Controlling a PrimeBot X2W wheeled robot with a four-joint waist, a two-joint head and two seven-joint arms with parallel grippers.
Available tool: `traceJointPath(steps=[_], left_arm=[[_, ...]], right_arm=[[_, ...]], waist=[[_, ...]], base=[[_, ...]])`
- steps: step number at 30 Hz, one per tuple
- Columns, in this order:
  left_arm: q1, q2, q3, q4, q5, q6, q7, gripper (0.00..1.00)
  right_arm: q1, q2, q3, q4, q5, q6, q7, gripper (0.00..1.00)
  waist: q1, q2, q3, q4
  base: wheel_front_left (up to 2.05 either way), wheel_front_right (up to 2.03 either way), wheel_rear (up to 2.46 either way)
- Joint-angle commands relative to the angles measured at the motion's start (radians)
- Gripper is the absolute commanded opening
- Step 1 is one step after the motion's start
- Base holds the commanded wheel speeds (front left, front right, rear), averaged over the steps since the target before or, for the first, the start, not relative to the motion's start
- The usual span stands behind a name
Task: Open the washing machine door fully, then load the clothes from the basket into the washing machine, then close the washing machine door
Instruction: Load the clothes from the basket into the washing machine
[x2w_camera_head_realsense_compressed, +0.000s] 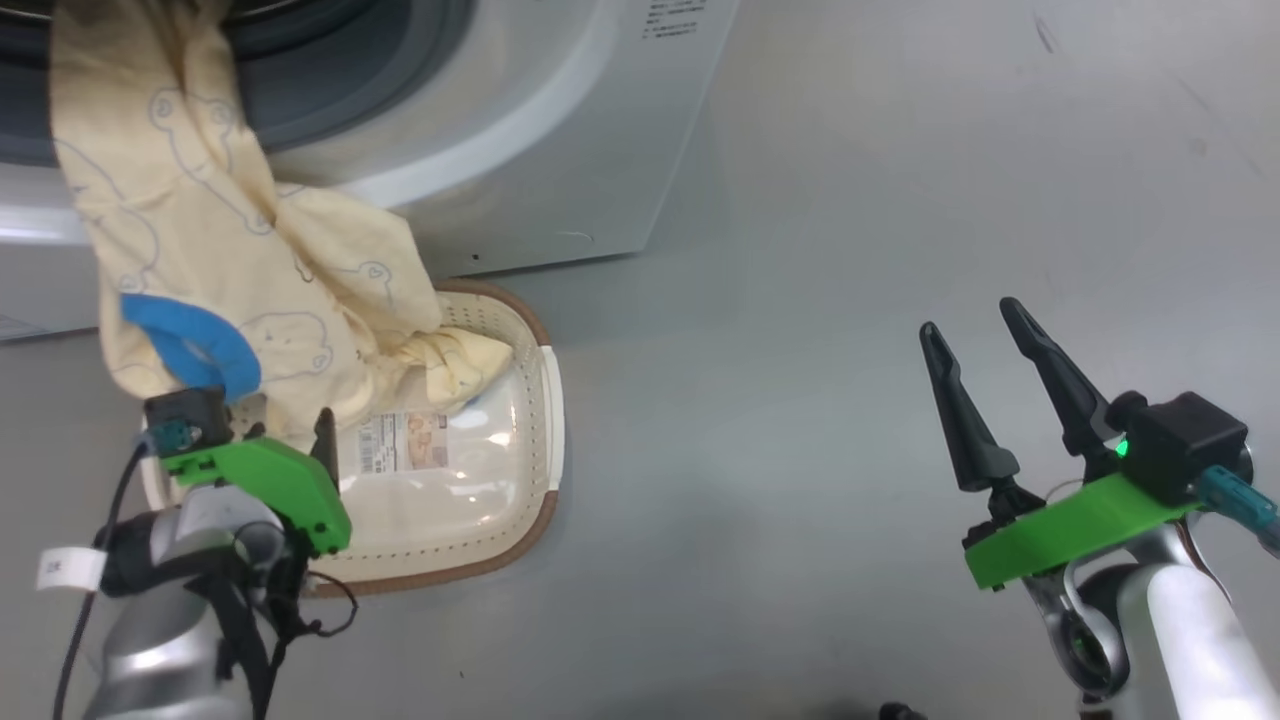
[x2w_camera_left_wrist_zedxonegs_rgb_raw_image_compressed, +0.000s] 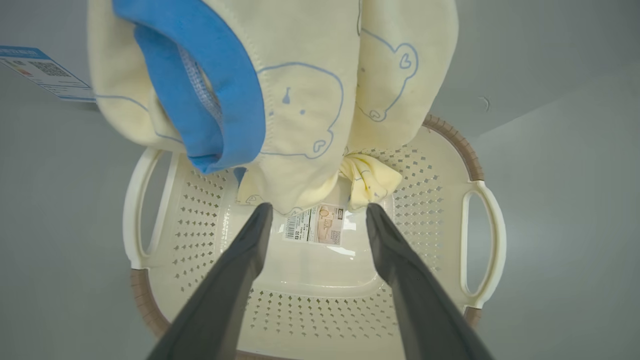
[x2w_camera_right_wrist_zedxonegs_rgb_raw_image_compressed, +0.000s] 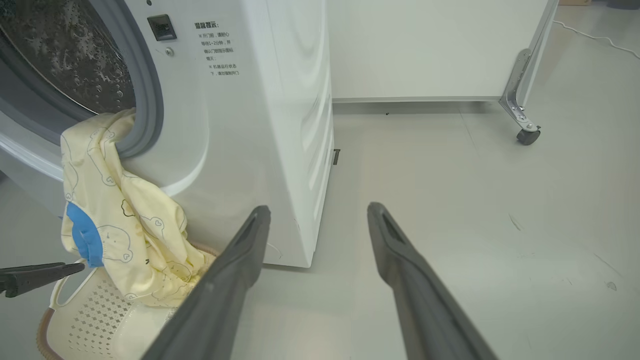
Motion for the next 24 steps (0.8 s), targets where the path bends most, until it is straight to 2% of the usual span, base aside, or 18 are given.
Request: traceJointPath(steps=[1,15,24], left_arm=[[-0.028,0.047,0.034,0.004,-0.006,-0.004,-0.008,1.0],[-0.184,0.159,0.097,0.173,-0.075,-0.022,-0.003,1.0],[-0.228,0.205,0.114,0.208,-0.104,-0.037,0.008,1.0]], right_arm=[[-0.028,-0.015,0.024,-0.025,0.008,0.0,-0.013,1.0],[-0.093,-0.015,0.067,0.02,0.058,0.0,-0.066,1.0],[-0.11,-0.015,0.09,0.035,0.073,0.0,-0.08,1.0]], waist=[[-0.0002,0.0,0.048,-0.046],[-0.0002,0.0,0.186,-0.148],[-0.0002,0.0,0.229,-0.178]], base=[[0.0,0.0,0.0],[0.0,0.0,0.0],[0.0,0.0,0.0]])
